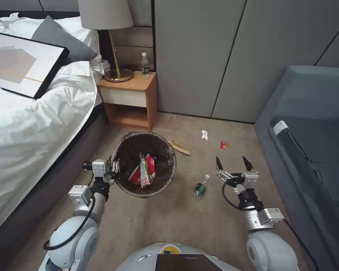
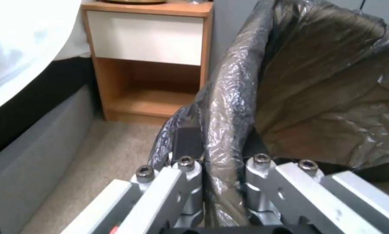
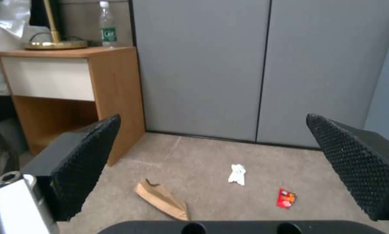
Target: Pick up the trash bin, then pick up the garbage from the floor and place it into the trash bin.
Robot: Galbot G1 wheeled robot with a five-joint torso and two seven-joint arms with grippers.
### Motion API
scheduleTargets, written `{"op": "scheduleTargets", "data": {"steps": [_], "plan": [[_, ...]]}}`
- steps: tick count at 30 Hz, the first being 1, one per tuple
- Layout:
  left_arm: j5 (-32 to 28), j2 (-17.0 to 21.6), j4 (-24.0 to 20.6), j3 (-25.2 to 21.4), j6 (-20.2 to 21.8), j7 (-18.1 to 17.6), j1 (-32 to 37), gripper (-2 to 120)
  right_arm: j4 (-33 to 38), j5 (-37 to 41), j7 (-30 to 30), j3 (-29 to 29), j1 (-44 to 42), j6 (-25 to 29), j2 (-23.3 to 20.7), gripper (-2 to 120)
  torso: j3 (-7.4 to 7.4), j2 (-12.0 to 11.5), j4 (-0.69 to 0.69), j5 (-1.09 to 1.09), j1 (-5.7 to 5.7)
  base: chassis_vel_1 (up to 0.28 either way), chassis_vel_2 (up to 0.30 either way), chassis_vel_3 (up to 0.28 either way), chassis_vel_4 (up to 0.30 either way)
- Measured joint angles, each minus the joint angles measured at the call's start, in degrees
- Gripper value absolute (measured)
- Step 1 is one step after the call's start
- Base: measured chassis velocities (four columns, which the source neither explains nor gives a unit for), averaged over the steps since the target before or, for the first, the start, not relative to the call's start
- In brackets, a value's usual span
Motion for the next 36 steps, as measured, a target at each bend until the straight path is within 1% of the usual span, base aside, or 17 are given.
{"op": "scheduleTargets", "data": {"steps": [3,6,7,8,9,11,12,16,17,20,24,26,32,36], "plan": [[-0.02,0.00,0.00,0.02,-0.01,-0.01,-0.01,7,0.02,0.04,0.05,-0.04,-0.38,-0.60,-0.25,100,0.00,0.00,0.00,0.00,0.00,-0.123,0.085,0.098,-0.098],[-0.08,0.04,-0.02,0.07,-0.03,-0.03,-0.03,7,0.22,0.15,1.58,-0.51,-0.98,-4.58,-1.44,100,0.01,0.00,0.00,-0.01,0.00,-0.026,0.032,0.043,-0.026],[-0.08,0.04,-0.02,0.07,-0.03,-0.03,-0.03,7,0.22,0.15,1.58,-0.51,-0.98,-4.58,-1.44,100,0.01,0.00,0.00,-0.01,0.00,0.000,0.000,0.000,0.000],[-0.09,0.05,-0.05,0.08,-0.03,-0.04,-0.02,7,0.22,0.25,2.46,-0.84,-1.03,-5.77,-1.93,100,0.00,0.00,0.01,0.00,0.00,0.000,0.000,0.000,0.000],[-0.17,0.10,-0.19,0.08,-0.03,-0.04,-0.02,7,-0.27,0.97,5.04,-1.78,-0.92,-8.31,-3.55,100,-0.01,0.00,0.00,0.00,0.00,0.000,0.000,0.000,0.000],[-0.27,0.15,-0.26,0.08,-0.03,-0.05,-0.02,7,-1.36,1.49,6.85,-2.51,-0.61,-9.80,-5.10,100,-0.01,0.00,0.00,0.00,0.00,0.000,0.000,0.000,0.000],[-0.27,0.15,-0.26,0.08,-0.03,-0.05,-0.02,7,-1.36,1.49,6.85,-2.51,-0.61,-9.80,-5.10,100,-0.01,0.00,0.00,0.00,0.00,0.000,0.000,0.000,0.000],[-0.54,0.26,-0.49,0.08,-0.03,-0.07,-0.08,7,-6.31,4.10,10.26,-4.93,2.19,-12.57,-9.21,100,-0.01,0.00,0.00,0.01,0.00,0.000,0.000,0.000,0.000],[-0.54,0.26,-0.49,0.08,-0.03,-0.07,-0.08,7,-6.31,4.10,10.26,-4.93,2.19,-12.57,-9.21,100,-0.01,0.00,0.00,0.01,0.00,0.000,0.000,0.000,0.000],[-0.53,0.15,-0.59,0.33,-0.02,-0.08,-0.17,7,-10.17,9.29,14.34,-7.54,6.66,-17.01,-10.82,100,-0.01,0.00,0.02,0.02,0.00,0.000,0.000,0.000,0.000],[-0.69,0.45,-0.58,0.60,0.07,-0.04,-0.73,7,-12.83,13.92,16.70,-8.49,9.17,-19.09,-11.06,100,-0.01,0.00,-0.01,0.01,0.00,0.000,0.000,0.000,0.000],[-0.79,0.49,-0.55,0.62,0.14,-0.02,-0.76,7,-14.20,16.32,17.53,-8.71,10.26,-19.67,-11.03,100,-0.01,0.00,0.00,0.01,0.00,0.000,0.000,0.000,0.000],[-0.81,0.48,-0.58,0.63,0.17,-0.01,-0.75,7,-16.65,20.22,18.20,-9.15,11.78,-20.15,-10.68,100,0.00,0.00,0.00,0.01,0.00,0.000,0.000,0.000,0.000],[-0.82,0.45,-0.72,0.77,0.20,0.04,-0.76,7,-19.82,22.25,18.90,-9.91,13.65,-20.17,-9.88,100,0.00,0.00,0.00,0.00,0.00,0.000,0.000,0.000,0.000]]}}
